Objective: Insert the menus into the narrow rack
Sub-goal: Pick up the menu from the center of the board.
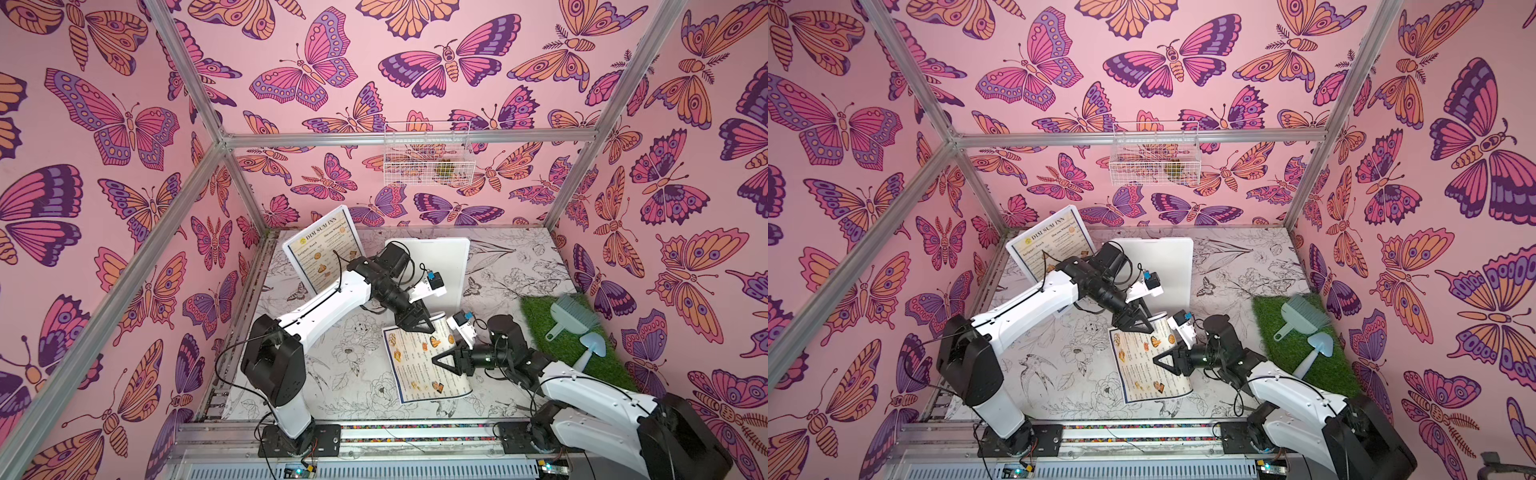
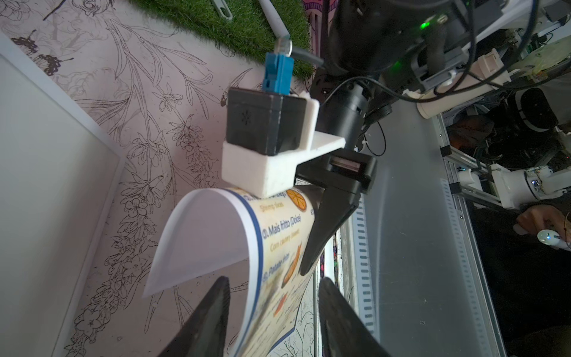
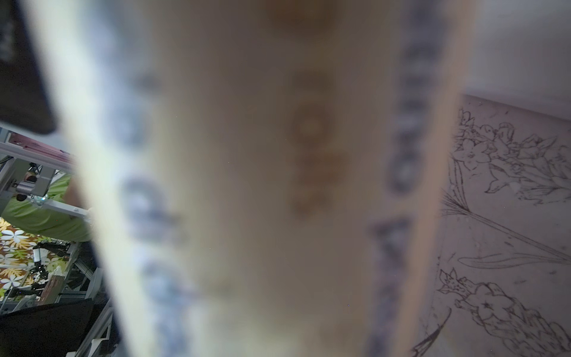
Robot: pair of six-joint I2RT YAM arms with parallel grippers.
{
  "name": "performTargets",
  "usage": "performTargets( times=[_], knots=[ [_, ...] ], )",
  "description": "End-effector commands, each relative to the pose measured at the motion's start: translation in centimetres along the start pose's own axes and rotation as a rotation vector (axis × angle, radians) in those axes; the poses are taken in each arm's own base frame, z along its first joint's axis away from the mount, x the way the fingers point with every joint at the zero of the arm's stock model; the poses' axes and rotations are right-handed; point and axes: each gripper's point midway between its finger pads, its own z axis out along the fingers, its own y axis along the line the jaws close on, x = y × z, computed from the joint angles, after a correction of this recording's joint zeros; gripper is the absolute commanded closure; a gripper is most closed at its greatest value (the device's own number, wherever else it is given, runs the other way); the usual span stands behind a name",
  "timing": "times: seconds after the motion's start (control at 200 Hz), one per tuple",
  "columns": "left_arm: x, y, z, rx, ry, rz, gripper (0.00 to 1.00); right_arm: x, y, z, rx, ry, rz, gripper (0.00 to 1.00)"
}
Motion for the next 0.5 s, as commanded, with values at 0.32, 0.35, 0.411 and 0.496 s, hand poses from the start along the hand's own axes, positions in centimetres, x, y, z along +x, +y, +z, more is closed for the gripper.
performTargets(
  times=[0.32,0.35,0.411,0.496],
  knots=[
    [-0.1,-0.8,-0.1,0.053,-0.007,-0.001,0.54,-1.0,0.4,-0.1,0.010,-0.015,-0.032,0.51],
    [-0.1,-0.7,-0.1,0.057,-0.006,-0.005,0.54,-1.0,0.4,-0.1,0.009,-0.016,-0.032,0.51],
    [0.0,-0.7,0.0,0.065,-0.005,-0.011,0.55,-1.0,0.5,-0.1,0.008,-0.016,-0.035,0.51],
    [0.1,-0.8,0.2,0.071,-0.001,-0.013,0.55,-1.0,0.6,-0.1,0.005,-0.016,-0.037,0.51]
  ],
)
